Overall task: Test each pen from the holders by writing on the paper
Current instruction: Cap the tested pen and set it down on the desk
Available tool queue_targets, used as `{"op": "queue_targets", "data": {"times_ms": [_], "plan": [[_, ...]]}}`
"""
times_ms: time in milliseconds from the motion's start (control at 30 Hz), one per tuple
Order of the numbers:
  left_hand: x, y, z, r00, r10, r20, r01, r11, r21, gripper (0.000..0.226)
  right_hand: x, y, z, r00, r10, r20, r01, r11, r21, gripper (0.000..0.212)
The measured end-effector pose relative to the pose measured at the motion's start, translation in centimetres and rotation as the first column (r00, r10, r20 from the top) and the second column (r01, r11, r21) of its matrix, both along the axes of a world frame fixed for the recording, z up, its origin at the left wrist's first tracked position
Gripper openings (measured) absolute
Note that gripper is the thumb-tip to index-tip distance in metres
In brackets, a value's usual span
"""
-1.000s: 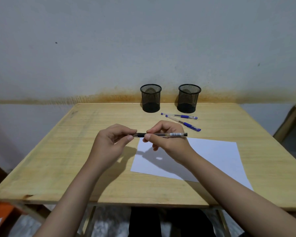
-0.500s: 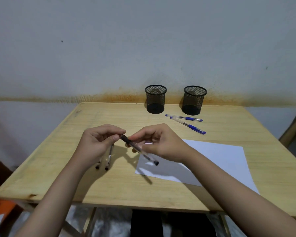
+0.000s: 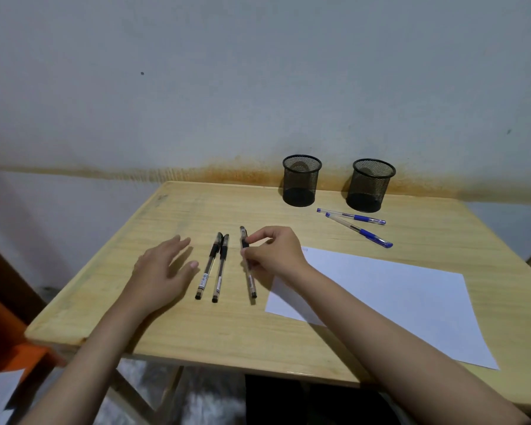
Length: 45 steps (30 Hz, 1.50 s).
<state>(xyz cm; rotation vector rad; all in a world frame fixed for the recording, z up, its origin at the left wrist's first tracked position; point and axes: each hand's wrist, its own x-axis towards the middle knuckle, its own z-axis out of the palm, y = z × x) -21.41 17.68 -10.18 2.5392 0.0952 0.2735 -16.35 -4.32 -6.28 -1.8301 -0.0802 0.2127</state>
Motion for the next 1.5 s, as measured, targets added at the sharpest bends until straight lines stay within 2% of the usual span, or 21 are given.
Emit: {"op": "queue_targets", "data": {"times_ms": [67,133,200,300,467,567,667,733,833,967,1033,1133,1267,1367,1500], "plan": [[0.0,0.5,-0.8,0.998,0.023,-0.059,-0.018,0.997,0.076,0.057,0.7,0.9,-0.6,0.998,-0.019,0.06,0.027,0.989,-0.145,0.011],[0.1,0.3,-1.1,0.998,0.032,-0.054,-0.025,0.993,0.117,0.053,1.0,1.5,-1.0,0.995,-0.017,0.094,0.038,0.971,-0.236,0.02],[0.2,0.2,-1.1,0.999,0.027,-0.035,-0.021,0.989,0.148,0.051,1.2,2.1,-1.1,0.994,-0.012,0.109,0.041,0.962,-0.271,0.021],[0.3,0.3,-1.2,0.999,0.036,-0.035,-0.03,0.986,0.164,0.051,1.5,2.8,-1.5,0.991,-0.012,0.131,0.051,0.953,-0.299,0.01],[0.4,0.3,-1.4,0.999,0.032,-0.027,-0.026,0.981,0.194,0.051,1.3,2.9,-2.1,0.987,0.008,0.161,0.042,0.952,-0.303,0.013],[0.3,0.5,-1.5,0.999,0.027,-0.033,-0.021,0.982,0.189,0.052,1.3,2.2,-1.9,0.984,0.002,0.18,0.036,0.978,-0.206,0.011],[0.2,0.5,-1.5,0.999,0.028,-0.034,-0.021,0.982,0.19,0.063,1.1,0.5,-1.8,0.965,-0.009,0.264,0.05,0.987,-0.15,0.007],[0.3,0.5,-1.5,0.999,0.033,-0.032,-0.027,0.982,0.189,0.06,0.9,-1.1,-1.7,0.943,-0.021,0.332,0.077,0.985,-0.156,0.007],[0.4,0.6,-1.4,0.999,0.037,-0.009,-0.036,0.994,0.107,0.054,0.9,-3.9,-1.6,0.916,-0.053,0.397,0.133,0.975,-0.175,0.008],[0.0,-2.1,-0.3,0.992,0.055,0.117,-0.04,0.99,-0.133,0.054,1.6,-7.6,-1.5,0.89,-0.09,0.448,0.216,0.947,-0.238,0.01],[-0.2,-5.1,0.5,0.983,-0.006,0.182,0.031,0.991,-0.13,0.056,2.1,-9.4,-1.4,0.874,-0.106,0.474,0.263,0.924,-0.278,0.012],[-0.9,-10.0,0.7,0.948,-0.216,0.233,0.23,0.973,-0.036,0.056,2.8,-11.9,-1.5,0.853,-0.136,0.504,0.336,0.882,-0.331,0.013],[-1.5,-14.8,-0.5,0.874,-0.482,0.063,0.475,0.875,0.093,0.053,3.9,-14.9,-1.7,0.835,-0.159,0.526,0.417,0.807,-0.418,0.016],[-0.7,-16.4,-1.3,0.859,-0.51,-0.04,0.51,0.847,0.147,0.051,4.7,-16.5,-1.9,0.841,-0.155,0.519,0.449,0.735,-0.509,0.014],[-0.3,-17.6,-1.6,0.873,-0.483,-0.067,0.487,0.863,0.13,0.053,5.6,-17.7,-2.0,0.852,-0.164,0.497,0.469,0.662,-0.585,0.018]]}}
